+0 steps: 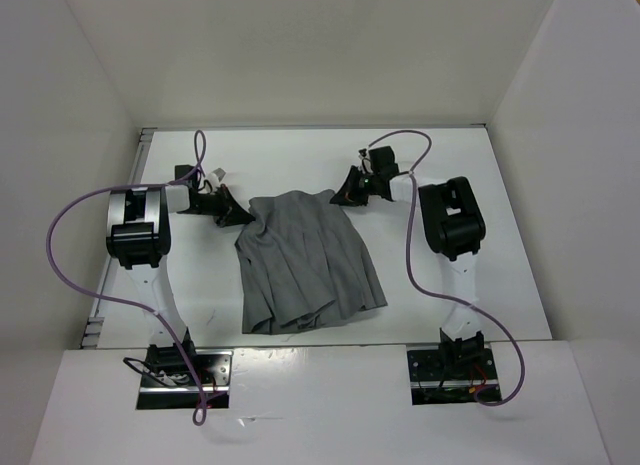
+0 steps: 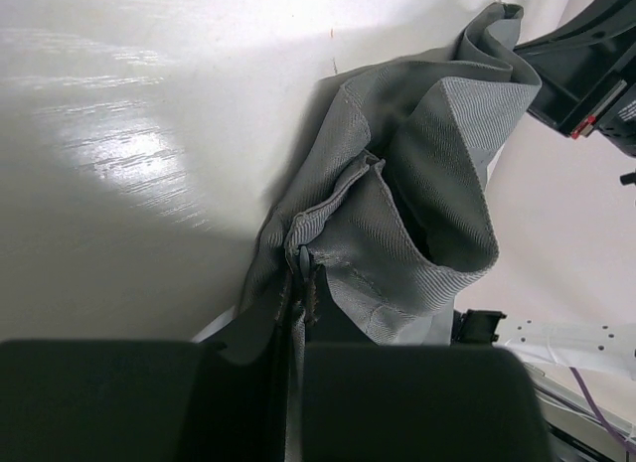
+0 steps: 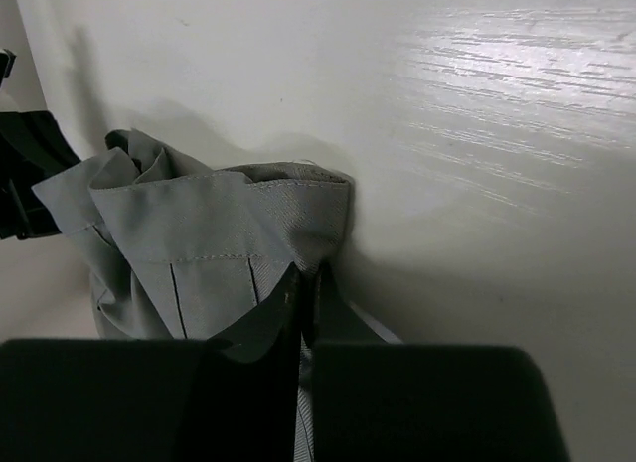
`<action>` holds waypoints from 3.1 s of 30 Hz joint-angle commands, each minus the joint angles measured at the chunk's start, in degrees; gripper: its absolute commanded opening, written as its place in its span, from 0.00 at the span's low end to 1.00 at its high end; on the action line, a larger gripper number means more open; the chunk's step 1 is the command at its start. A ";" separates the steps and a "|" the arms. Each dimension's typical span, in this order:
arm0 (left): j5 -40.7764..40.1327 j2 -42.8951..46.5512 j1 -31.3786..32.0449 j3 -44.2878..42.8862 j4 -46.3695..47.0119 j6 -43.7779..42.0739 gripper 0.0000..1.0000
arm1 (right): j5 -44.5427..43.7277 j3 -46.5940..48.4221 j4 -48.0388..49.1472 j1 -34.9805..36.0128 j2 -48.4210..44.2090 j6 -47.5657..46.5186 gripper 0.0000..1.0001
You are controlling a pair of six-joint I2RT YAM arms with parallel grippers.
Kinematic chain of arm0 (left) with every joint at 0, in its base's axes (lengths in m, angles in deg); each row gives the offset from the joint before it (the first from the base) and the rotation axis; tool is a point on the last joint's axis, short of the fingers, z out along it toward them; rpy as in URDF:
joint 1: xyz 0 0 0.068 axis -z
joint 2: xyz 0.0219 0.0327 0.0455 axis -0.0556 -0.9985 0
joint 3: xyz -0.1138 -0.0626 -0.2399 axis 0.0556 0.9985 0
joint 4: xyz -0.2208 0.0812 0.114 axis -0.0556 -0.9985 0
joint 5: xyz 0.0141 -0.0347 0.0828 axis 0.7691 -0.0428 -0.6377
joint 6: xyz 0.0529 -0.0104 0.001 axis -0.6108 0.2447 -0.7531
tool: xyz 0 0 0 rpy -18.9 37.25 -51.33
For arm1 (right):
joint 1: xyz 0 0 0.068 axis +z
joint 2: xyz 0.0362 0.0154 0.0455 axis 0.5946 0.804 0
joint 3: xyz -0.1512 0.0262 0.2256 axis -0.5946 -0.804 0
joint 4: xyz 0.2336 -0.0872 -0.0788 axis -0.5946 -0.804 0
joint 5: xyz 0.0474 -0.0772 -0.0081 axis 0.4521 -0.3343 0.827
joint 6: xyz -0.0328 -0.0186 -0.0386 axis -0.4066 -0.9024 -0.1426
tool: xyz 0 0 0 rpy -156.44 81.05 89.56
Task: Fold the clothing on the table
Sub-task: Flatten the skirt out
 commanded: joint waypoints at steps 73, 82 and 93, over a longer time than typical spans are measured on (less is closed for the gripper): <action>-14.14 1.85 -2.40 1.92 -7.24 -1.90 0.00 | -19.20 -15.06 -13.97 -5.29 -16.76 0.74 0.44; -13.08 0.71 -2.40 0.77 -7.24 -2.42 0.00 | -11.56 -15.59 -9.68 -4.15 -10.70 0.22 0.38; -0.17 3.86 -2.40 -5.26 -4.86 -2.42 0.00 | -24.06 -13.14 -15.26 -4.15 -25.35 -3.29 0.00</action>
